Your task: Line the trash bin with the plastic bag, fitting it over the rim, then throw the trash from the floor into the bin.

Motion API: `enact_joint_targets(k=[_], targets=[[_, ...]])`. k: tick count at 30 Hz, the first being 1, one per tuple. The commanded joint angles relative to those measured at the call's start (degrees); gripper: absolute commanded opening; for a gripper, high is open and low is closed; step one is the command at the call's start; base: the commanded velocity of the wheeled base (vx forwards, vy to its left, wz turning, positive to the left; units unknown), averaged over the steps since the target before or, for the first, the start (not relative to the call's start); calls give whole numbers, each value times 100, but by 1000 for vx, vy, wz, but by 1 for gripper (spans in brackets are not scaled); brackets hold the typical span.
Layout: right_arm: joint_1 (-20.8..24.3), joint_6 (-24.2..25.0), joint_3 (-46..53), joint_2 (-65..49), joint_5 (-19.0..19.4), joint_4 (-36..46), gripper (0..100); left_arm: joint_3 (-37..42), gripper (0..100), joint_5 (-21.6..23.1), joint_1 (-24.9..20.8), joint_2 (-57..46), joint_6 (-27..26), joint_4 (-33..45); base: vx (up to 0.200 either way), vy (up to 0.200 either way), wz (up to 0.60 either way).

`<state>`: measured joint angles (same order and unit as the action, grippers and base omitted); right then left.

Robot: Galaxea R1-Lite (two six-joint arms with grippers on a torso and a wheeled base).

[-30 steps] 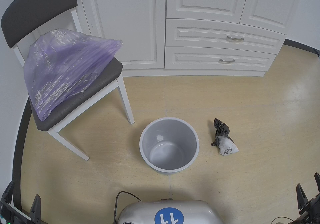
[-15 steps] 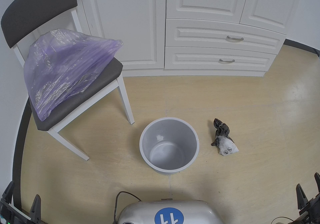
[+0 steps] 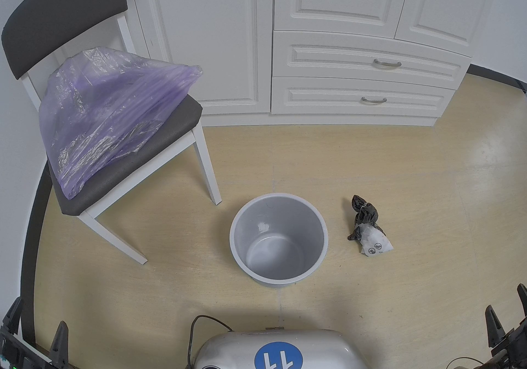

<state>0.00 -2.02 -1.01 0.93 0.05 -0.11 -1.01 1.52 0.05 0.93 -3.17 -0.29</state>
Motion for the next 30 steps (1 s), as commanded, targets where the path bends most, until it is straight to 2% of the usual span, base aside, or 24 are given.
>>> enact_joint_targets(k=[1, 5, 6, 8, 11, 13, 15, 16, 18, 19, 20, 21, 24, 30], targets=[[-9, -9, 101, -93, 4, -7, 100, 92, 100, 23, 4, -93, -26, -6, 0, 0, 0], [0, 194, 101, -93, -40, -15, 100, 92, 100, -29, 4, -93, 97, 12, 0, 0, 0], [9, 422, 101, -93, -119, -15, 100, 92, 100, -258, 4, -84, 510, 12, 0, 0, 0], [0, 396, 101, -93, -146, -24, 100, 84, 100, -381, 4, -84, 669, 3, 0, 0, 0], [-9, 308, 101, -93, -154, -24, 100, 92, 100, -381, 4, -93, 616, -15, 0, 0, 0], [-9, -26, 101, -93, -31, -86, 100, 101, 100, -328, 4, -93, 273, -67, 0, 0, 0], [-9, 18, 101, -93, 4, -94, 100, 31, 100, -117, 4, -84, 9, -481, 0, 0, 0], [-9, 44, 101, -93, 21, -112, 100, -31, 100, -117, -5, -75, 53, -674, 0, 0, 0], [-9, 211, 66, -93, -14, -218, 100, -312, 100, -56, -5, -66, 361, -1061, 0, 0, 0], [-9, 993, -233, -93, -31, -631, 100, -602, 100, -64, -5, -66, 950, -1140, 0, 0, 0], [0, 1415, -505, -93, 30, -754, 100, -672, 100, -56, -5, -66, 976, -1017, 0, 0, 0], [0, 1609, -672, -40, 57, -736, 100, -690, 100, -38, -5, -66, 923, -876, 0, 0, 0], [70, 1433, -910, 189, 92, -385, 100, -760, 100, -21, -14, -31, 756, -463, 0, 0, 0], [88, 774, -1244, 988, 329, 37, 100, -1463, 100, -38, -269, 663, 669, -340, 0, 0, 0]])
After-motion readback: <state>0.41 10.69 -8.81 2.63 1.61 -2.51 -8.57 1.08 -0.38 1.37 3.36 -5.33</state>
